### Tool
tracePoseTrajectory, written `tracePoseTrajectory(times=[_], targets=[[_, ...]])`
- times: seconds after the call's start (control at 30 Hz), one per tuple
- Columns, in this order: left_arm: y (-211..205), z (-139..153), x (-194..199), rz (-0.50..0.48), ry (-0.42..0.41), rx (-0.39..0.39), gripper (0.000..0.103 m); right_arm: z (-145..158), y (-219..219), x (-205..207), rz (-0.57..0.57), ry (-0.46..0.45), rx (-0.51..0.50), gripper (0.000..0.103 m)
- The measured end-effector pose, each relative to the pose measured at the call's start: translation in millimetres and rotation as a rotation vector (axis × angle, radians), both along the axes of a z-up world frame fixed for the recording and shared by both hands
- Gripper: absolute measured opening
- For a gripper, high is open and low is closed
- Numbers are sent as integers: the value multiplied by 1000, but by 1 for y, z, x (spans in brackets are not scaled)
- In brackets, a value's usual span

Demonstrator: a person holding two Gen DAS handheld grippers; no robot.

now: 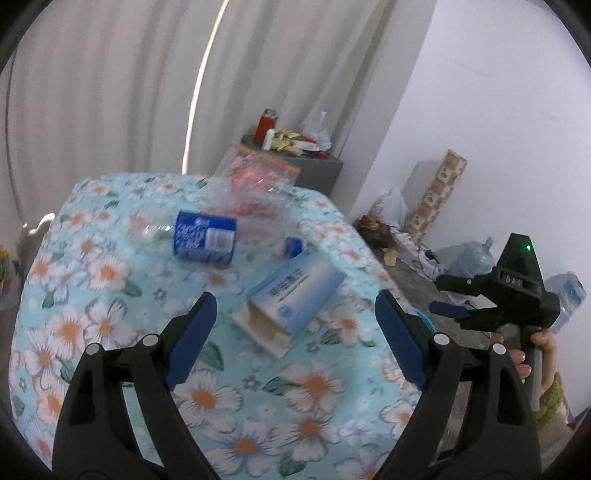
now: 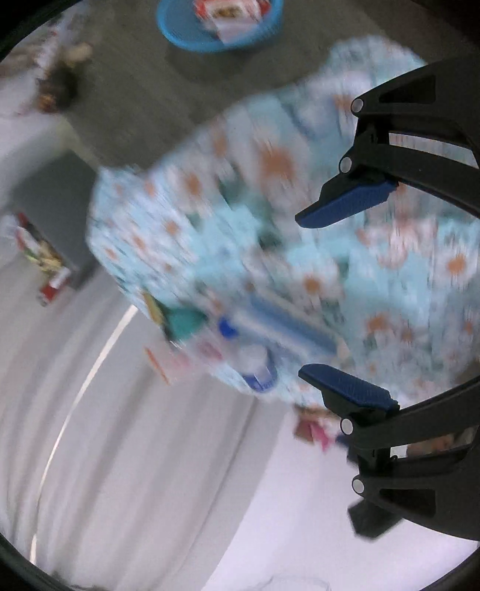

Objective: Collect trash
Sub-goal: 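Close the right tool on the blue-and-white box and lift it, then hold the blue box up with the right tool while the left tool moves toward the clear ziplock bag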

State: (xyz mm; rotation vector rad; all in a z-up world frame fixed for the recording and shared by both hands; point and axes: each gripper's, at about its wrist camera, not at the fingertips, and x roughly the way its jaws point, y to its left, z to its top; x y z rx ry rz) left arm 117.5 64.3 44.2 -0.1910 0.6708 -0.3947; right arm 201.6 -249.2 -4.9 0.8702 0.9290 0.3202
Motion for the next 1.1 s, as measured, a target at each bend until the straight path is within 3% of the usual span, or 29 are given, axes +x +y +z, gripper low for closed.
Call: tracePoseTrajectory(times=[0.13,0.27,0.4,0.47,0.57,0.73,0.87,1.1], targets=[[10,-15,8,30,21,9,83,-23,32,24,61,39,152,74],[23,-24,14,58,38,-9,83,-48,63,54,90,105,211,74],[34,-31,21,78,55,-30,83,-74,87,83,55,181,181,65],[39,-33,23,84,59,-34,83,-74,91,88,28,168,167,64],[44,-34,26,88,62,-39,83,-73,100,95,-7,157,111,52],[44,-29,23,84,47,-40,83,-74,100,90,2,143,149,42],[42,-25,20,73,42,-37,83,-64,86,73,113,132,230,36],[32,-26,17,49,52,-42,83,-34,57,23,301,80,251,34]])
